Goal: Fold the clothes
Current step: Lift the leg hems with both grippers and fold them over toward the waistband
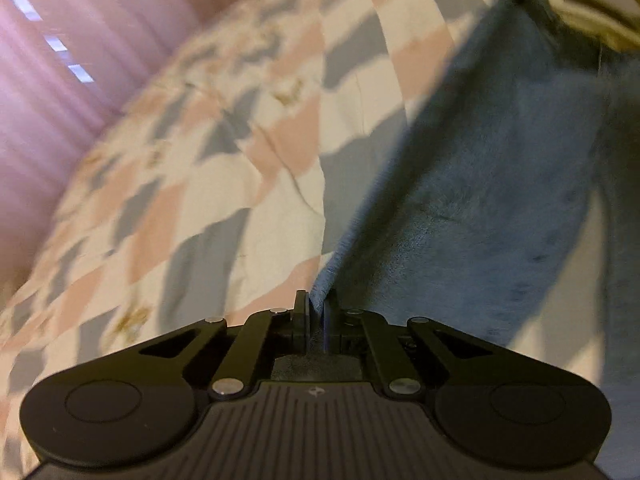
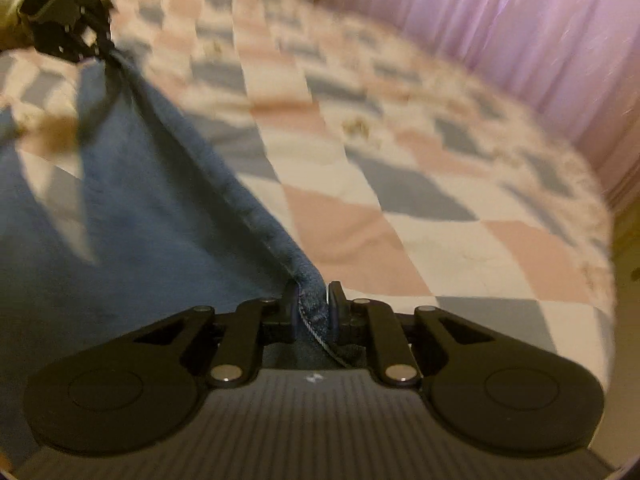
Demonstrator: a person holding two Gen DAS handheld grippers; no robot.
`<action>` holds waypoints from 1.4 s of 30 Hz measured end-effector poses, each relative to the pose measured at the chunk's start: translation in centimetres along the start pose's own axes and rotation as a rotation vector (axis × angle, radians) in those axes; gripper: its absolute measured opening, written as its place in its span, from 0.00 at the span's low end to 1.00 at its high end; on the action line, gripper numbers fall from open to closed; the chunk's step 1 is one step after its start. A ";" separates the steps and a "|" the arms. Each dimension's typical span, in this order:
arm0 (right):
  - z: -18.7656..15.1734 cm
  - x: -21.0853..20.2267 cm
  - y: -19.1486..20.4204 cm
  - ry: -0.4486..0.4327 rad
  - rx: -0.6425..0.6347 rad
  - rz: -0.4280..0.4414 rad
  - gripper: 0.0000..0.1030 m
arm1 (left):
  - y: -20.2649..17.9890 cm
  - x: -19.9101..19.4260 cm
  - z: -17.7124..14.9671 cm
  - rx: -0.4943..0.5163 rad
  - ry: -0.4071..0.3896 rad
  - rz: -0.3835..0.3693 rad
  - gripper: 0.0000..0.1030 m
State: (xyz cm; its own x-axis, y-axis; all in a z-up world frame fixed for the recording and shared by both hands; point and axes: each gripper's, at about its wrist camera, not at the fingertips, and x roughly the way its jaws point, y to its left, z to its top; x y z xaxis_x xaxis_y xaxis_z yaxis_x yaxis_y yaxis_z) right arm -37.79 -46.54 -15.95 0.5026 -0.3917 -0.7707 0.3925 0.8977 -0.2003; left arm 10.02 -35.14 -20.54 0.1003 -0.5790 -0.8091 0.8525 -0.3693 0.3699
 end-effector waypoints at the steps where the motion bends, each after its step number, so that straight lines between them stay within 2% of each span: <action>1: -0.2 -1.8 1.0 -0.031 -0.020 -0.025 0.12 | -1.2 -2.8 -0.6 -0.024 -0.008 0.013 0.05; 3: -2.3 -5.6 4.6 -0.059 -0.036 -0.059 0.12 | -4.3 -7.3 -1.7 -0.075 -0.001 0.021 0.05; 5: -5.7 -8.5 9.0 -0.042 -0.007 -0.058 0.12 | -8.2 -10.8 -3.5 -0.114 0.040 0.017 0.06; 7: -9.7 -9.2 12.9 0.033 0.060 -0.062 0.12 | -12.4 -12.8 -6.1 -0.198 0.110 -0.019 0.13; 8: -11.7 -9.1 14.7 0.090 0.090 -0.072 0.19 | -14.6 -13.1 -7.6 -0.244 0.154 -0.032 0.18; 10: -14.8 -8.6 17.0 0.194 0.157 -0.066 0.25 | -18.2 -12.9 -10.2 -0.321 0.232 -0.053 0.18; 12: -16.6 -8.7 17.9 0.232 0.257 -0.066 0.31 | -20.6 -12.9 -11.8 -0.394 0.280 -0.064 0.19; 14: -17.7 -9.4 17.2 0.207 0.421 -0.088 0.44 | -21.4 -13.1 -12.1 -0.462 0.273 -0.069 0.19; 15: -18.0 -9.7 16.4 0.181 0.518 -0.109 0.51 | -21.2 -13.2 -11.8 -0.485 0.254 -0.059 0.23; 16: -18.6 -10.0 15.3 0.146 0.642 -0.126 0.53 | -20.8 -13.2 -11.4 -0.506 0.234 -0.046 0.28; 17: -19.5 -10.2 13.8 0.100 0.800 -0.143 0.53 | -20.2 -12.9 -10.9 -0.526 0.212 -0.021 0.41; 18: -20.7 -10.2 12.4 0.049 0.960 -0.152 0.53 | -19.2 -12.4 -10.3 -0.551 0.187 0.013 0.51; 21: -25.8 -9.6 8.8 -0.133 1.436 -0.124 0.54 | -16.4 -10.2 -9.7 -0.684 0.126 0.079 0.53; 23: -28.4 -8.4 7.8 -0.238 1.608 -0.122 0.54 | -15.3 -8.9 -10.3 -0.761 0.091 0.096 0.53; 26: -29.1 -6.9 7.6 -0.325 1.592 -0.156 0.54 | -13.7 -7.8 -11.7 -0.846 0.079 0.142 0.53; 28: -29.0 -6.1 8.0 -0.372 1.529 -0.182 0.56 | -12.6 -7.6 -12.1 -0.850 0.065 0.188 0.58; 30: -28.8 -5.2 9.2 -0.420 1.468 -0.215 0.66 | -11.3 -6.4 -11.5 -0.803 0.045 0.256 0.77; 32: -28.1 -4.8 10.7 -0.467 1.393 -0.266 0.69 | -10.3 -5.2 -10.7 -0.749 0.019 0.326 0.82; 34: -27.9 -4.7 12.4 -0.507 1.352 -0.299 0.69 | -9.7 -3.4 -8.9 -0.689 -0.015 0.384 0.84; 38: -27.8 -6.7 17.0 -0.613 1.359 -0.252 0.70 | -9.2 0.2 -6.0 -0.609 -0.020 0.475 0.84; 42: -27.5 -10.5 20.6 -0.632 1.333 -0.258 0.75 | -8.2 2.5 -5.6 -0.644 0.023 0.470 0.83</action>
State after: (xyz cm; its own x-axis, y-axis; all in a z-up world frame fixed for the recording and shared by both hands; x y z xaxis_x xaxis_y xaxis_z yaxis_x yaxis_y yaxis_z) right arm -56.15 -18.35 -28.68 0.4163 -0.8394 -0.3495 0.7405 0.0900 0.6660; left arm 6.17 -29.53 -28.14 0.5275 -0.5524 -0.6454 0.8464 0.4065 0.3439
